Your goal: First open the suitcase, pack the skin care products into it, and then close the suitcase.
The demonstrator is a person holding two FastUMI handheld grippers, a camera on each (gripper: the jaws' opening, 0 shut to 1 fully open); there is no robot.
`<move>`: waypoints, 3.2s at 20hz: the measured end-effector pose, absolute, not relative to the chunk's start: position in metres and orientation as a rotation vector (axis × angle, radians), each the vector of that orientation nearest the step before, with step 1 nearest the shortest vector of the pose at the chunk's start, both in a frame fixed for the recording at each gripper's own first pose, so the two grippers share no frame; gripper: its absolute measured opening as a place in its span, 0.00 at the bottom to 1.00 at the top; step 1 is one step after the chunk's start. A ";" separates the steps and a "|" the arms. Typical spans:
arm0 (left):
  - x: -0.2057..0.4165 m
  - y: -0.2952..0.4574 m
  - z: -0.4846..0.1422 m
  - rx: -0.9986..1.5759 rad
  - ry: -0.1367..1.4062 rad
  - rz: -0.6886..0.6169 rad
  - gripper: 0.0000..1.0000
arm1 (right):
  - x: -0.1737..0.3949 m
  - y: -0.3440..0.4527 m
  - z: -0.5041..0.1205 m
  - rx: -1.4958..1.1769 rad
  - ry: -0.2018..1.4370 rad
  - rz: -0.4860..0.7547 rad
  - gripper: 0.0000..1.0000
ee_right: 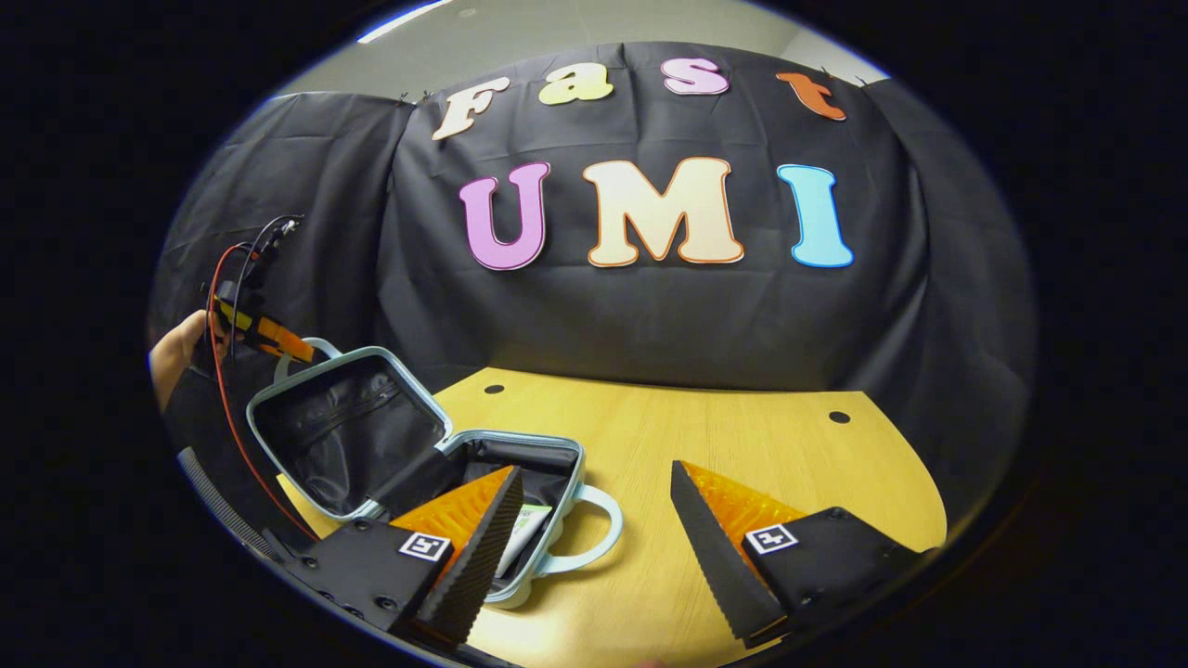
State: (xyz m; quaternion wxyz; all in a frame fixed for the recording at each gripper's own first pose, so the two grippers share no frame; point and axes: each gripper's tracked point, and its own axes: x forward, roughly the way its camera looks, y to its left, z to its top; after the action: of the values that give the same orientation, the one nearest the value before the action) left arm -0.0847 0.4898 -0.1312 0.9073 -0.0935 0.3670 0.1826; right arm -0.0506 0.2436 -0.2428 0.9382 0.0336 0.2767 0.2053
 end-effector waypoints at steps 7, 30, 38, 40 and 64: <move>-0.057 0.405 -0.093 -0.196 0.699 0.316 0.00 | -0.037 0.201 -0.235 0.111 0.565 0.456 0.96; 0.019 0.097 -0.194 -0.281 0.859 -0.090 0.00 | -0.004 0.072 -0.233 0.107 0.557 0.368 0.98; 0.009 0.050 -0.242 -0.280 0.875 -0.040 0.11 | 0.001 0.043 -0.223 0.089 0.525 0.364 0.98; 0.011 0.035 -0.240 -0.265 0.837 -0.043 0.14 | 0.005 0.038 -0.215 0.090 0.502 0.376 0.98; -0.005 0.033 -0.004 0.118 0.115 0.147 0.95 | 0.001 0.064 -0.013 0.131 0.067 0.248 0.98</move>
State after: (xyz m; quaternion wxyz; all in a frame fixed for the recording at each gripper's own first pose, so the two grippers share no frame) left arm -0.0046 0.0334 -0.0040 0.9939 0.0588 0.0572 0.0734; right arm 0.0012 0.0641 -0.0132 0.9896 0.0652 0.0336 0.1234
